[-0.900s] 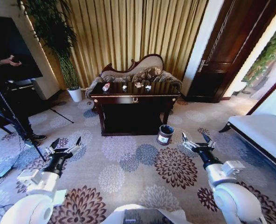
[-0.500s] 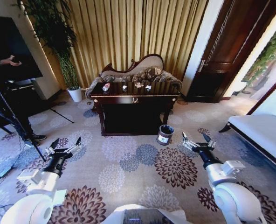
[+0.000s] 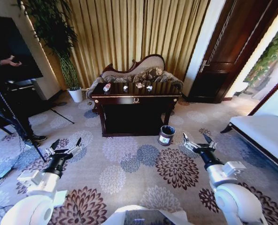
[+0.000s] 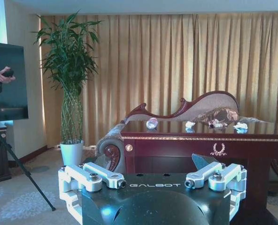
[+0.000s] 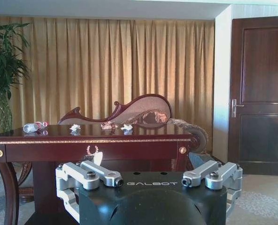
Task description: Move to the front of the table and place the trash on the table into the trash bin.
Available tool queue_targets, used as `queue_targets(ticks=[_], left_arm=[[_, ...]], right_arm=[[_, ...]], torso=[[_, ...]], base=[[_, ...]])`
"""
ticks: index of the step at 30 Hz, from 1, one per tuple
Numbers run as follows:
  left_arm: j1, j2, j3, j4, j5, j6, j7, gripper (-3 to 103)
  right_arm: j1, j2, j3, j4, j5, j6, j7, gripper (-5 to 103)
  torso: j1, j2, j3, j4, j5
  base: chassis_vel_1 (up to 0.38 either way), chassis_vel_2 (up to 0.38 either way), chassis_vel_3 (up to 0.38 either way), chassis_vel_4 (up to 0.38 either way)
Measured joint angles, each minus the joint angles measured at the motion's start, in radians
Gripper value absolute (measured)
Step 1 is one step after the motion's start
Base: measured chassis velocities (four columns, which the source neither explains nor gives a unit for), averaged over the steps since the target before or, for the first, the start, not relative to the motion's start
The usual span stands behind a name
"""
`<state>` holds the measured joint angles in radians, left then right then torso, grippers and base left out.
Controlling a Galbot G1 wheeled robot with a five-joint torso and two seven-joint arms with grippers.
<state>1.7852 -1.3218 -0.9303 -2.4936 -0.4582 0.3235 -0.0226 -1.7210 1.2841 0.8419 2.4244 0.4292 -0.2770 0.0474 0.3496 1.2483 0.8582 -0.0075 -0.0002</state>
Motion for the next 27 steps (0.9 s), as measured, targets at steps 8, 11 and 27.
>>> queue_targets(ticks=[8,11,27], left_arm=[[-0.002,-0.001,0.0,-0.002,-0.001,0.0,0.0,100],[-0.002,-0.001,0.0,-0.003,-0.001,0.0,0.001,100],[-0.002,-0.008,-0.004,0.008,-0.002,0.001,0.011,100]], right_arm=[[-0.001,0.0,0.005,0.0,0.007,0.0,0.0,100],[-0.001,0.0,0.006,0.0,0.011,0.0,0.0,100],[-0.01,-0.001,0.009,0.006,0.02,-0.001,0.0,100]], torso=[[0.0,0.0,0.0,0.0,0.0001],[0.0,0.0,0.0,0.0,0.0],[0.0,0.0,0.0,0.0,0.0]], base=[[0.0,0.0,0.0,0.0],[0.0,0.0,0.0,0.0],[0.0,0.0,0.0,0.0]])
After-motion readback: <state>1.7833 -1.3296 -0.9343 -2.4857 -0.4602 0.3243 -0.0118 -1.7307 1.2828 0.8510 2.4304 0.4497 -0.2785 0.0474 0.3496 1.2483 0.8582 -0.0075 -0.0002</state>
